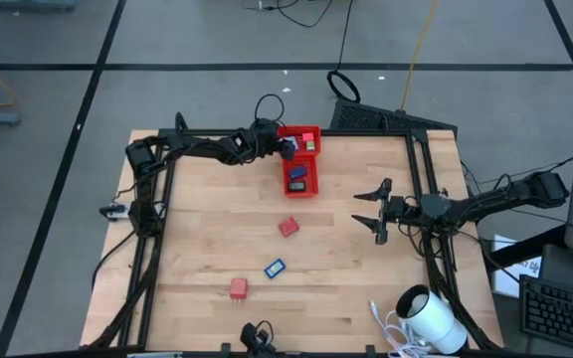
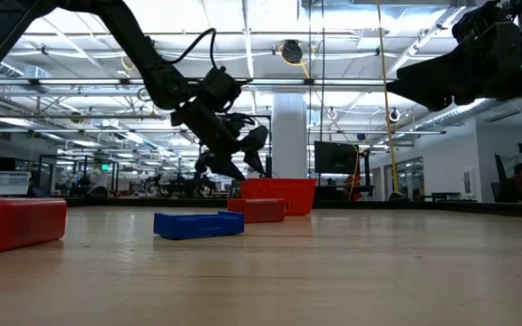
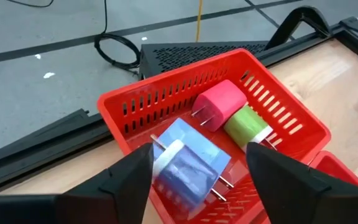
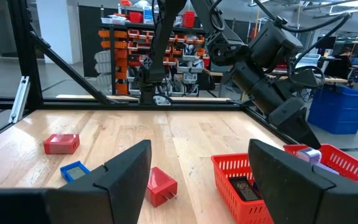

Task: Pick & Place Office items
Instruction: Put the blue digital timer into the bottom red bin

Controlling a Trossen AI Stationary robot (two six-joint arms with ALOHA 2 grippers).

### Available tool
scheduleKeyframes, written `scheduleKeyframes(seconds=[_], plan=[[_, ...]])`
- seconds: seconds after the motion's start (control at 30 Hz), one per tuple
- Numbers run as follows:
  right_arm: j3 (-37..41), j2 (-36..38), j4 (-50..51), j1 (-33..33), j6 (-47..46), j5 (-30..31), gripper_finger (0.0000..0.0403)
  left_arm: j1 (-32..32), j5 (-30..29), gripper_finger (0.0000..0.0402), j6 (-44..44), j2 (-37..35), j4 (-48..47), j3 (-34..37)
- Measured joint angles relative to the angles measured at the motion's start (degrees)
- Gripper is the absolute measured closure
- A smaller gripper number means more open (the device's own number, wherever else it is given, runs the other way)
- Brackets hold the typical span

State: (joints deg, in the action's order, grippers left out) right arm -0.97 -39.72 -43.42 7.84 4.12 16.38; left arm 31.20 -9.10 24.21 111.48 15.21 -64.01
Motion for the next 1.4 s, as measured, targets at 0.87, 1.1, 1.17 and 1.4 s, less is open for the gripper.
scheduleKeyframes(seconds=[0.87,1.1,1.17,1.4], plan=[[0.0,0.0,0.0,0.0,0.0,0.0,0.0141,-9.4,9.1,0.0151,-13.5,-28.1,-19.7,3.3],[0.0,0.0,0.0,0.0,0.0,0.0,0.0142,-18.6,9.0,0.0151,-17.8,-41.3,-13.1,14.6],[0.0,0.0,0.0,0.0,0.0,0.0,0.0142,-21.2,9.2,0.0151,-18.9,-44.6,-10.5,18.5],[0.0,0.0,0.0,0.0,0.0,0.0,0.0144,-29.3,9.1,0.0151,-21.5,-54.0,-7.8,28.6]])
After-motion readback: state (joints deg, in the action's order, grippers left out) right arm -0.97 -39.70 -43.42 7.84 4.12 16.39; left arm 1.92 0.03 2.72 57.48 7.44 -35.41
